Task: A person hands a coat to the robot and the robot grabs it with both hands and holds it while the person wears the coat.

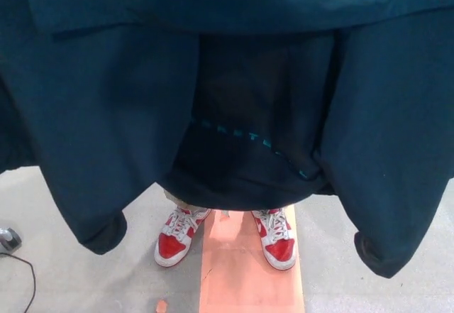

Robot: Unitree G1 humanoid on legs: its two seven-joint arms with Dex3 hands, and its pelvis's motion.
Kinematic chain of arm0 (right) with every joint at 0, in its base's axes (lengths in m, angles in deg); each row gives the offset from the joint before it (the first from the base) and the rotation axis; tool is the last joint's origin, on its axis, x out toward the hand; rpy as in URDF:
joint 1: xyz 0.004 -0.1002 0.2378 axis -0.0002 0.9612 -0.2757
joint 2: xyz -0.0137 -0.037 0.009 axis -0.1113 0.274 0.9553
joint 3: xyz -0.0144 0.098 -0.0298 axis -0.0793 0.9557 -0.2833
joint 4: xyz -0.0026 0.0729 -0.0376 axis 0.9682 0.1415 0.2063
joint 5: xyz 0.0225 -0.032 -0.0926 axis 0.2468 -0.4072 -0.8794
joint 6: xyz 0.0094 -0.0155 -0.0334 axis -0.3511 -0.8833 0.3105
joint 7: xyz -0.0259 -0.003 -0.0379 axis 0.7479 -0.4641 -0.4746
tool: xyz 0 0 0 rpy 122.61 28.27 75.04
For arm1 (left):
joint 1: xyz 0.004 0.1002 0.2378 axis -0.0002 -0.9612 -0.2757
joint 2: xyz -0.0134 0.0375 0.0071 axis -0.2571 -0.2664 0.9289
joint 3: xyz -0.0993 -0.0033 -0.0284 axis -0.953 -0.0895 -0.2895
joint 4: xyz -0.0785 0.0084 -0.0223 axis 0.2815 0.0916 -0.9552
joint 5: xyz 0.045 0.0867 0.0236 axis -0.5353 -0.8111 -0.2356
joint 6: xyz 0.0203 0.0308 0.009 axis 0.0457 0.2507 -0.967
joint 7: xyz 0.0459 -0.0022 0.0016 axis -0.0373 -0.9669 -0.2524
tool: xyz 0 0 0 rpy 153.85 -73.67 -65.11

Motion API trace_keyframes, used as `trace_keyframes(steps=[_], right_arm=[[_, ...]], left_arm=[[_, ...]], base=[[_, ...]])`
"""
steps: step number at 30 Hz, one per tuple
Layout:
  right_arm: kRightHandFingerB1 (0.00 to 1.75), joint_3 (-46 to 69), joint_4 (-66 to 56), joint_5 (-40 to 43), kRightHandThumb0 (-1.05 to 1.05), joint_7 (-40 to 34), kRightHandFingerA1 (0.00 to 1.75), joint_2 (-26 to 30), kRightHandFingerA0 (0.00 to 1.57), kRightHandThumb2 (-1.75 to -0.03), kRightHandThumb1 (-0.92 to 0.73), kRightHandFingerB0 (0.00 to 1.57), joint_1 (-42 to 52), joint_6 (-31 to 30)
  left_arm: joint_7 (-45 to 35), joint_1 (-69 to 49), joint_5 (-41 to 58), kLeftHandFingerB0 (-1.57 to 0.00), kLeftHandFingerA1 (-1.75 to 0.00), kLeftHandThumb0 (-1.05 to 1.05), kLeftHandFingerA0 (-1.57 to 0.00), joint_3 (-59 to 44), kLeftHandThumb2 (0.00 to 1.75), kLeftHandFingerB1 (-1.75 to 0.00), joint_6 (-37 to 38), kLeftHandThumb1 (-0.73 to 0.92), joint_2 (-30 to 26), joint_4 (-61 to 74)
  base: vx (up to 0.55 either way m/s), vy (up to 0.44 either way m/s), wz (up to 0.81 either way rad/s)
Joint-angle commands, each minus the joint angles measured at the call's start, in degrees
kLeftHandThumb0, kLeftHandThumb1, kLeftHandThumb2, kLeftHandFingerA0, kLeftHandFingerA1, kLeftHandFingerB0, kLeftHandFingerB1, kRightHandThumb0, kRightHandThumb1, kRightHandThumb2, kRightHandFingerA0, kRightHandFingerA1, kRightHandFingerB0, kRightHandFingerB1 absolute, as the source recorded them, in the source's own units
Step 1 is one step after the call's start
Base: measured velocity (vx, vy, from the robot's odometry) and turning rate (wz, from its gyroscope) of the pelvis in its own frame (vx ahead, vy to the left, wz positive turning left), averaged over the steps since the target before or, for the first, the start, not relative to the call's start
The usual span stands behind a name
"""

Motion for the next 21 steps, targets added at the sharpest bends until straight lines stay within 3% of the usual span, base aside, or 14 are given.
trace_keyframes(steps=[1, 3, 5, 6, 7, 9, 15, 16, 18, 19, 21], right_arm=[[0.59, 8.0, -23.4, -6.9, -0.12, -17.4, 0.7, 10.1, 1.08, -0.63, -0.78, 0.83, 11.1, 23.8], [0.55, 13.1, -29.2, -3.0, -0.1, -15.3, 0.6, 10.3, 1.06, -0.62, -0.74, 0.81, 14.0, 27.0], [0.55, 17.4, -36.3, -1.0, -0.14, -14.1, 0.6, 9.4, 1.06, -0.62, -0.74, 0.76, 16.4, 27.5], [0.54, 19.2, -39.3, 0.4, -0.18, -13.6, 0.6, 8.7, 1.04, -0.62, -0.74, 0.73, 17.1, 28.8], [0.65, 21.9, -43.2, 1.1, -0.33, -13.8, 0.75, 8.2, 0.91, -0.93, -0.58, 0.61, 17.2, 31.1], [0.64, 23.4, -45.8, 2.1, -0.36, -13.3, 0.74, 7.9, 0.91, -0.92, -0.58, 0.59, 17.3, 32.4], [0.59, 29.0, -57.3, 8.7, -0.46, -9.9, 0.7, 5.7, 0.82, -0.86, -0.49, 0.51, 16.4, 36.0], [0.44, 30.6, -61.1, 10.9, -0.44, -9.2, 0.56, 5.4, 0.82, -0.58, -0.6, 0.53, 15.2, 35.8], [0.42, 31.9, -64.4, 13.9, -0.42, -7.8, 0.55, 5.7, 0.77, -0.58, -0.59, 0.49, 12.8, 35.3], [0.4, 33.0, -65.9, 15.4, -0.4, -6.8, 0.53, 6.5, 0.71, -0.58, -0.57, 0.46, 11.0, 34.5], [0.4, 33.8, -66.6, 16.1, -0.41, -6.2, 0.52, 6.9, 0.68, -0.58, -0.57, 0.44, 9.8, 34.1]], left_arm=[[30.0, -8.2, -18.4, -0.86, -0.49, -0.31, -1.01, -1.0, 0.59, -0.47, 18.0, 0.64, -11.2, 23.1], [33.6, -9.1, -18.7, -0.86, -0.53, -0.24, -1.05, -4.2, 0.59, -0.49, 21.8, 0.62, -11.6, 28.6], [33.1, -10.7, -17.9, -0.85, -0.5, -0.32, -1.05, -7.6, 0.61, -0.47, 23.9, 0.67, -11.4, 35.2], [31.3, -12.0, -16.9, -0.79, -0.7, -0.39, -0.92, -9.6, 0.93, -0.67, 24.8, 0.57, -11.0, 39.7], [28.3, -13.4, -14.4, -0.76, -0.69, -0.43, -0.9, -13.1, 0.93, -0.66, 27.7, 0.57, -10.2, 46.2], [26.7, -14.1, -13.2, -0.74, -0.7, -0.44, -0.9, -15.0, 0.93, -0.66, 29.2, 0.57, -9.9, 49.8], [19.1, -13.7, -5.1, -0.62, -0.69, -0.51, -0.83, -23.4, 0.8, -0.6, 37.7, 0.42, -10.1, 62.1], [16.8, -13.1, -1.3, -0.57, -0.7, -0.48, -0.79, -25.4, 0.81, -0.59, 39.9, 0.4, -10.2, 65.5], [15.7, -11.4, 0.4, -0.58, -0.68, -0.52, -0.78, -27.6, 0.8, -0.58, 39.4, 0.36, -9.4, 69.7], [15.1, -9.7, 0.8, -0.68, -0.53, -0.54, -0.75, -28.9, 0.53, -0.48, 38.5, 0.43, -9.4, 71.8], [14.2, -8.8, 1.4, -0.69, -0.53, -0.56, -0.72, -29.7, 0.53, -0.48, 37.7, 0.42, -9.6, 73.2]], base=[[0.0, 0.0, 0.0], [0.0, 0.0, 0.0], [0.0, 0.0, 0.0], [0.0, 0.0, 0.0], [0.0, 0.0, 0.0], [0.0, 0.0, 0.0], [0.0, 0.0, 0.0], [0.0, 0.0, 0.0], [0.0, 0.0, 0.0], [0.0, 0.0, 0.0], [0.0, 0.0, 0.0]])
